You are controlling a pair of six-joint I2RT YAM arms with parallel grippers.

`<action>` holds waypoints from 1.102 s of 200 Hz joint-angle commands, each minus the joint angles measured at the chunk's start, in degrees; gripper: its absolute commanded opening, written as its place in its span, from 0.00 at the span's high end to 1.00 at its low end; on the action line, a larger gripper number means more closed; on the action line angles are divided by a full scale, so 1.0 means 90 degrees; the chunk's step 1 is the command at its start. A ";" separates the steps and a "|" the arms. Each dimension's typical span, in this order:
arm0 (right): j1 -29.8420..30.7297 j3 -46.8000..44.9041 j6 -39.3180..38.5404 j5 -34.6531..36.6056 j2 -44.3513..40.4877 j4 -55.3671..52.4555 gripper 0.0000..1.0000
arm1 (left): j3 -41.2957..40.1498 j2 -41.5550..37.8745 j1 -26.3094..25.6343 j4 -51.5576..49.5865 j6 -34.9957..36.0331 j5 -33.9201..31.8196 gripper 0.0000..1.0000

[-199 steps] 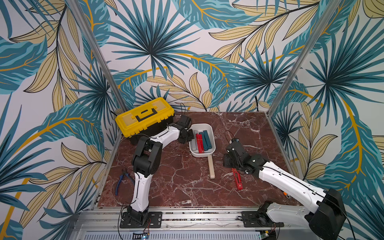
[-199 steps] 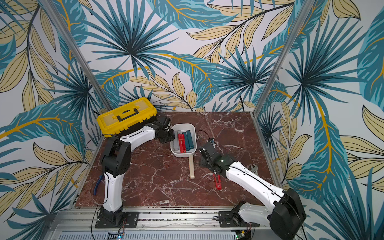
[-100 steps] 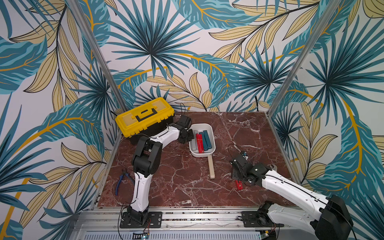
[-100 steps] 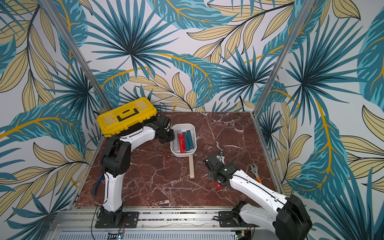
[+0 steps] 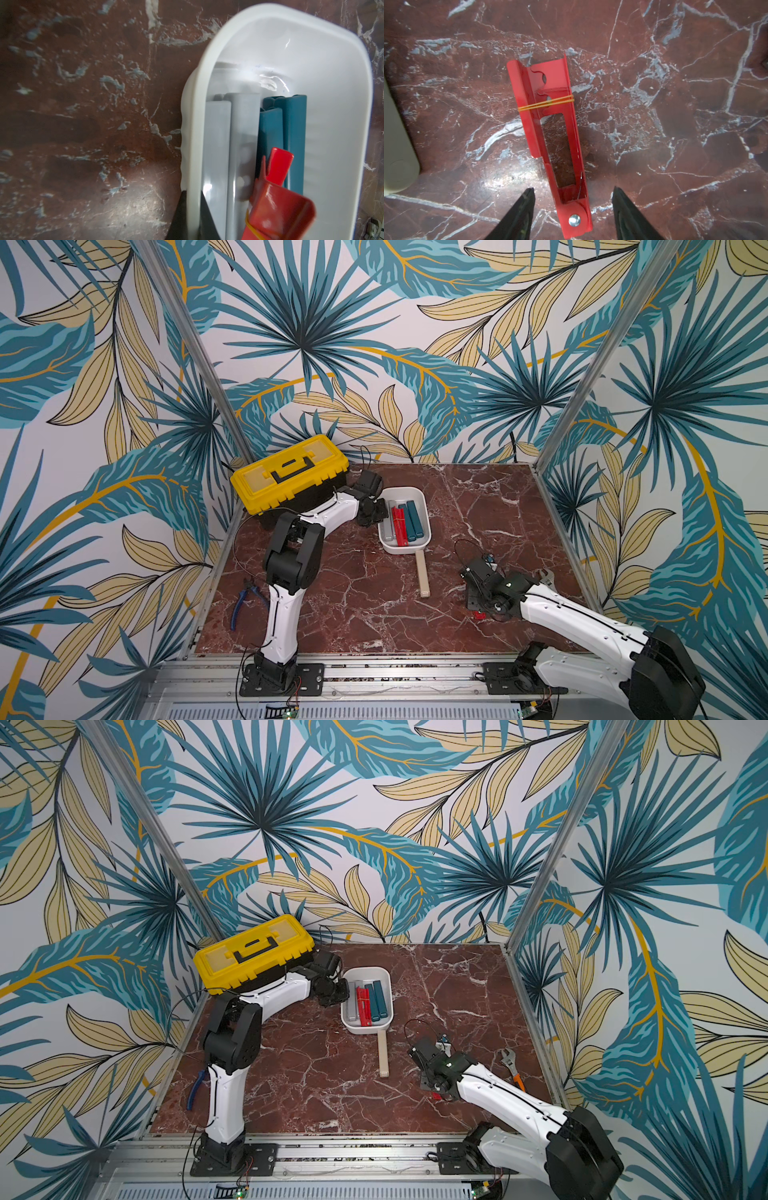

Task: Put the pruning pliers into the storage box
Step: Pick up the pruning pliers from the center of the board.

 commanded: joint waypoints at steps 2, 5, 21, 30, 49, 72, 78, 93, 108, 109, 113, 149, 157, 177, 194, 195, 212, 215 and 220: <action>0.0018 -0.0207 -0.0009 -0.0104 0.0163 0.0324 0.38 | 0.0102 -0.0489 0.0032 0.0406 -0.0018 0.0264 1.00; 0.0020 -0.0219 0.0000 -0.0117 0.0186 0.0356 0.38 | 0.0111 -0.0487 0.0029 0.0405 -0.0020 0.0266 1.00; 0.0021 -0.0260 -0.0002 -0.0154 0.0324 0.0528 0.38 | 0.0116 -0.0496 0.0035 0.0367 0.0016 0.0240 1.00; 0.0012 -0.0288 0.0001 -0.0157 0.0393 0.0619 0.38 | 0.0122 -0.0506 0.0038 0.0352 0.0025 0.0219 1.00; 0.0017 -0.0291 -0.0019 -0.0193 0.0560 0.0772 0.38 | 0.0129 -0.0528 0.0043 0.0336 0.0040 0.0213 1.00; 0.0013 -0.0296 -0.0008 -0.0154 0.0698 0.0829 0.38 | 0.0121 -0.0506 0.0037 0.0349 0.0036 0.0229 1.00; 0.0020 -0.0301 -0.0039 -0.0139 0.0686 0.0859 0.38 | 0.0121 -0.0503 0.0046 0.0355 0.0023 0.0225 1.00; 0.0021 -0.0339 -0.0103 -0.0164 0.0654 0.0973 0.38 | 0.0095 -0.0498 0.0047 0.0363 0.0010 0.0243 1.00; 0.0020 -0.0322 -0.0108 -0.0202 0.0683 0.0993 0.38 | 0.0093 -0.0501 0.0044 0.0363 0.0009 0.0245 1.00; 0.0015 -0.0321 -0.0109 -0.0202 0.0688 0.0996 0.38 | 0.0093 -0.0503 0.0046 0.0365 0.0009 0.0244 1.00; 0.0018 -0.0313 -0.0115 -0.0219 0.0698 0.1012 0.38 | 0.0090 -0.0511 0.0047 0.0366 0.0010 0.0228 1.00; 0.0019 -0.0207 -0.0187 -0.0339 0.0879 0.1087 0.38 | 0.0092 -0.0525 0.0045 0.0358 0.0030 0.0229 1.00; 0.0018 -0.0193 -0.0183 -0.0380 0.0916 0.1131 0.38 | 0.0083 -0.0528 0.0043 0.0359 0.0030 0.0229 1.00; 0.0020 -0.0165 -0.0209 -0.0475 0.1000 0.1286 0.38 | 0.0051 -0.0545 0.0047 0.0366 0.0038 0.0235 1.00; 0.0019 -0.0066 -0.0237 -0.0517 0.1095 0.1370 0.39 | 0.0038 -0.0557 0.0043 0.0382 0.0035 0.0233 1.00; 0.0020 -0.0056 -0.0237 -0.0521 0.1104 0.1375 0.39 | 0.0041 -0.0561 0.0041 0.0384 0.0037 0.0234 1.00; 0.0021 0.0079 -0.0291 -0.0524 0.1226 0.1404 0.39 | 0.0044 -0.0563 0.0047 0.0391 0.0029 0.0243 1.00; 0.0021 0.0101 -0.0302 -0.0511 0.1246 0.1407 0.39 | 0.0044 -0.0559 0.0048 0.0386 0.0036 0.0240 1.00; 0.0021 0.0123 -0.0322 -0.0505 0.1275 0.1443 0.39 | 0.0043 -0.0559 0.0047 0.0383 0.0043 0.0250 1.00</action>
